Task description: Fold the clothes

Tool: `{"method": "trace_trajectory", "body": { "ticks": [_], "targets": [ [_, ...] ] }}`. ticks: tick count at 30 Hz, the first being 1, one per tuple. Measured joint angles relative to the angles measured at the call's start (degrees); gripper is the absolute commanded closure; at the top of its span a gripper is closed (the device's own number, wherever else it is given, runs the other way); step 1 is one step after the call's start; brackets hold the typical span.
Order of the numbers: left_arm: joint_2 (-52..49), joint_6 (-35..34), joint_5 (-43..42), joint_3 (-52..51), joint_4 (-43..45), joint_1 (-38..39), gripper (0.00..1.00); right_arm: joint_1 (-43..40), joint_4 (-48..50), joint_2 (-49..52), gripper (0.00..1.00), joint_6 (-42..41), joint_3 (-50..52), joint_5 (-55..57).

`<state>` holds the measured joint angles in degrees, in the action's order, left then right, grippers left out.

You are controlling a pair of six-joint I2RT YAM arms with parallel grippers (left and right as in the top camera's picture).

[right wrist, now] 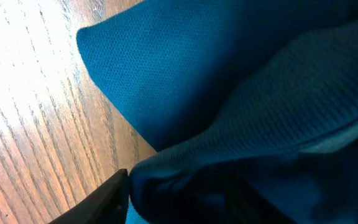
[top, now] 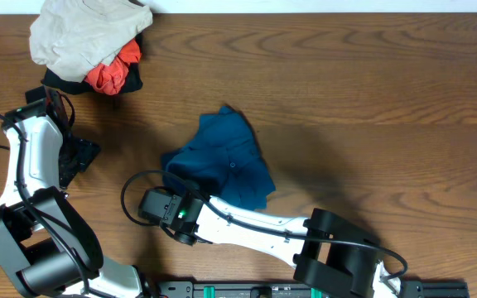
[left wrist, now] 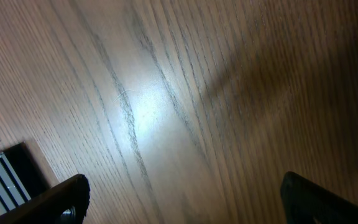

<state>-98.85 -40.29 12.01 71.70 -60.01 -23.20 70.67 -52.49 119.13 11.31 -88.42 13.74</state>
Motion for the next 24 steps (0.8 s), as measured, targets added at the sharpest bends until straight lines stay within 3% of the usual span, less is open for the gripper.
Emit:
{"method": "trace_trajectory", "body": {
  "ticks": [8, 10, 13, 15, 24],
  "targets": [
    [0.0, 0.0, 0.0, 0.0, 0.0, 0.0, 0.02, 0.0, -1.7, 0.0, 0.55, 0.0, 0.0, -0.2],
    [0.0, 0.0, 0.0, 0.0, 0.0, 0.0, 0.02, 0.0, -1.8, 0.0, 0.62, 0.1, 0.0, -0.4],
    [0.0, 0.0, 0.0, 0.0, 0.0, 0.0, 0.02, 0.0, -1.6, 0.0, 0.88, 0.5, 0.0, -1.1],
    [0.0, 0.0, 0.0, 0.0, 0.0, 0.0, 0.02, 0.0, -1.1, 0.0, 0.95, 0.1, 0.0, -1.5],
    [0.0, 0.0, 0.0, 0.0, 0.0, 0.0, 0.02, 0.0, 0.2, 0.0, 0.99, -0.7, 0.0, -1.8]
  ]
}}
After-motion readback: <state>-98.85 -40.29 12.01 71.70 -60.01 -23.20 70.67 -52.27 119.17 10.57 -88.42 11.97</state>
